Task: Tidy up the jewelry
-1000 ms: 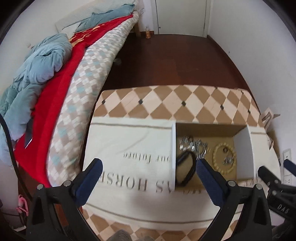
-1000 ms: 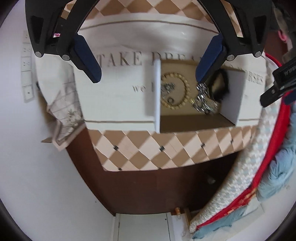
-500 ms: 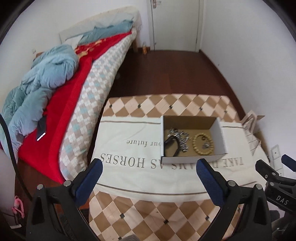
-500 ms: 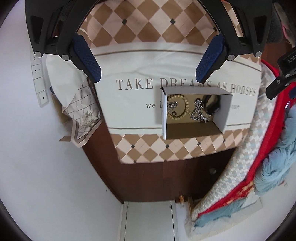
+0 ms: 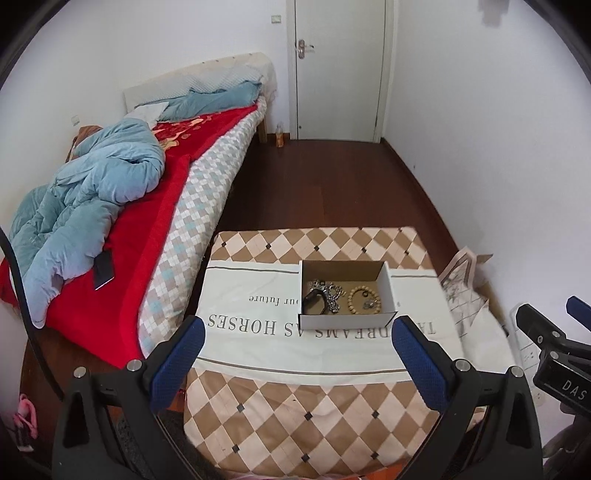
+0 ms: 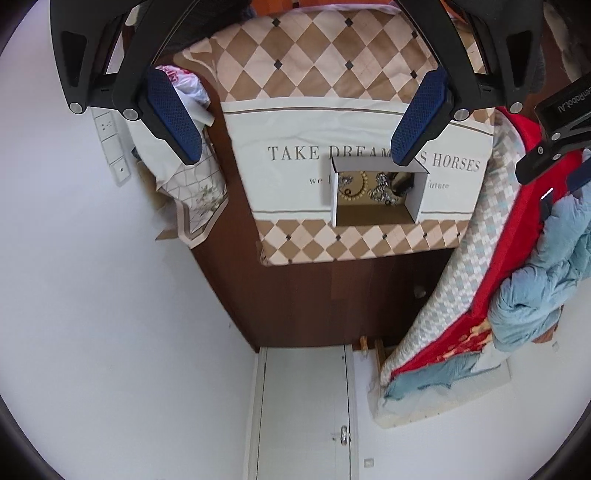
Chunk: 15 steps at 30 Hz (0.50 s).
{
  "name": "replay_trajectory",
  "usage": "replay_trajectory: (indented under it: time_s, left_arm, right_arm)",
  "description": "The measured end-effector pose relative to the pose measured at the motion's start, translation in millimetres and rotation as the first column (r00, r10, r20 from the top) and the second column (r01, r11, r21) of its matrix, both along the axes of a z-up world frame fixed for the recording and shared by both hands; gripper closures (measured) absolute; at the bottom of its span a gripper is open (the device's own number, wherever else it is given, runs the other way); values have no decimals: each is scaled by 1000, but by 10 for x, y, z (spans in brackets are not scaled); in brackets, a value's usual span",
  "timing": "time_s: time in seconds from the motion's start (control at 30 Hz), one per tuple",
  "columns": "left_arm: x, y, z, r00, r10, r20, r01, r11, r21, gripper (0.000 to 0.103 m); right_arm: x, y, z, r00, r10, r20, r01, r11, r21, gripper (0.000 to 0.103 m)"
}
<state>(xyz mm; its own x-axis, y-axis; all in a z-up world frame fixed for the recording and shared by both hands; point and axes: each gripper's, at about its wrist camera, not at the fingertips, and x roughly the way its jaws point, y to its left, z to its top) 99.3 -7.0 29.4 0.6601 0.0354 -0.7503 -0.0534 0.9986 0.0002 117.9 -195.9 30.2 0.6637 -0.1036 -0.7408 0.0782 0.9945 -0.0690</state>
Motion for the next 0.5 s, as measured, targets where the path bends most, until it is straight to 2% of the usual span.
replay_trajectory:
  time_s: [0.27, 0.37, 0.5]
  left_arm:
    - [-272, 17, 277, 1000, 1, 0, -1, 1000, -22, 0]
    - [-354, 8, 334, 1000, -7, -8, 7, 999, -45, 0]
    - [-427, -20, 385, 1000, -19, -14, 18, 999, -34, 0]
  right_arm:
    - [-344, 58, 343, 999, 27, 32, -28, 1000, 9, 0]
    - [-448, 84, 400, 999, 42, 33, -43, 999, 22, 0]
    - [-550, 89, 398, 999, 48, 14, -49, 998, 28, 0]
